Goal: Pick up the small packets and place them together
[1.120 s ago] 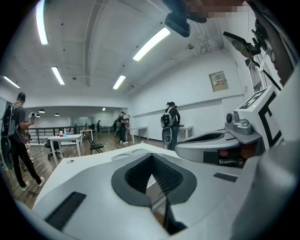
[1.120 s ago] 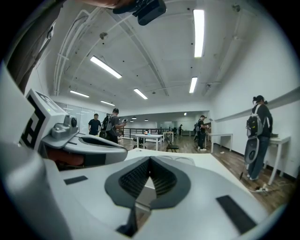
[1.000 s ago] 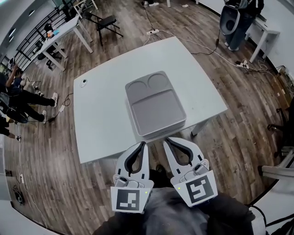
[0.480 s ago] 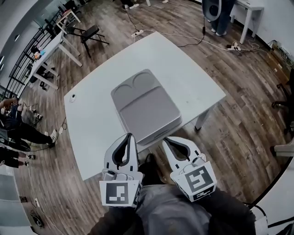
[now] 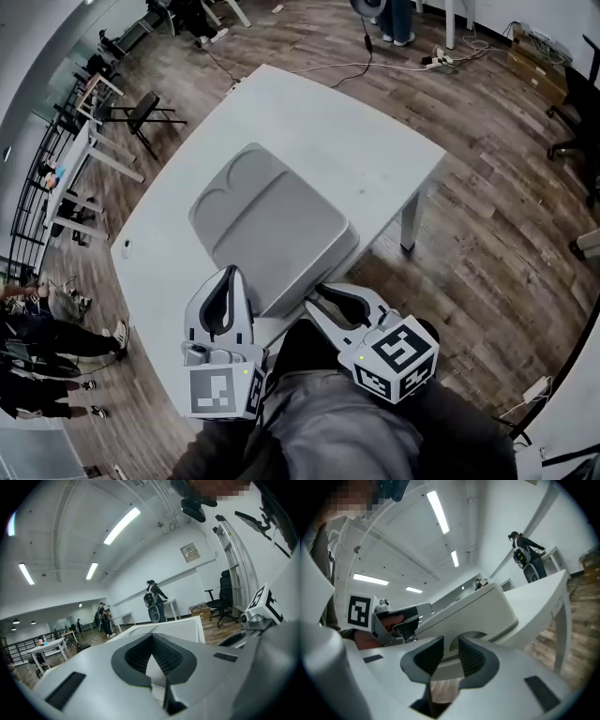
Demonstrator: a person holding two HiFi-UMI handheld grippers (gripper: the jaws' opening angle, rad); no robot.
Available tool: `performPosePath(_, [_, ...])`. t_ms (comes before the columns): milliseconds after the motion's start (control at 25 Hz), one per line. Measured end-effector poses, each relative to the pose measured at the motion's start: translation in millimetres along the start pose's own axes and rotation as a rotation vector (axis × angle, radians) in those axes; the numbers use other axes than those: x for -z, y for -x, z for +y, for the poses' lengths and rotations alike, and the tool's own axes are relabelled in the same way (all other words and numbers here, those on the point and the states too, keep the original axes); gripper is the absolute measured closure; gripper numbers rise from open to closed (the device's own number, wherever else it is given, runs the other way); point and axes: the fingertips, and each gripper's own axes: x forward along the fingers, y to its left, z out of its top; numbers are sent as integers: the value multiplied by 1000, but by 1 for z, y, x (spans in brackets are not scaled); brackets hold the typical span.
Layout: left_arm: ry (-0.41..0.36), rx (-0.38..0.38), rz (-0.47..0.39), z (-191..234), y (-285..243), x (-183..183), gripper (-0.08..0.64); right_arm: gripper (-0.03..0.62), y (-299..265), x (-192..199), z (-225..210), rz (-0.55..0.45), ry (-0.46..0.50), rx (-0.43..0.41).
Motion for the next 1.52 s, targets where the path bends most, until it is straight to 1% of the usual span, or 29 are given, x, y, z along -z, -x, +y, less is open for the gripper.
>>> performPosePath(160, [-27,36,4,-9,-6,4,560,508,2,0,-13,-45,-117,2])
performPosePath(240, [-37,45,2,-7,-7,5,560,505,-2,-1,-15,-58,-158,-6])
performPosePath(360, [-45,55,2,-5,-8,8,560,499,-4,0,-16,-69,-200,-19])
performPosePath(560, [-42,73,11,-1,-12,11,560,499,-2,-1,-15,-86,-250,-16])
performPosePath(640, [-40,83,16,1,-14,11,560,499,-3,-1,-16,-96,-317,-22])
performPosePath(760, [-32,105,32,-1,-17,12,560,499,-2,-2,-18,-120,-448,-52])
performPosePath(880, [-22,132,52,-5,-17,13,560,499,0,-5,-16,-151,-561,-104])
performPosePath(960, [-8,148,61,-6,-18,14,560,499,1,-9,-12,-184,-611,-155])
performPosePath(1040, [-1,160,63,-7,-21,15,560,474,1,-12,-12,-199,-613,-178])
performPosePath(1160, [-3,176,66,-11,-26,15,560,456,0,-13,-20,-228,-602,-177])
performPosePath(1400, [-22,191,68,-13,-33,15,560,460,-2,-19,-23,-305,-654,-288])
performPosePath(1520, [-47,197,66,-14,-34,16,560,473,-2,-18,-24,-311,-657,-309])
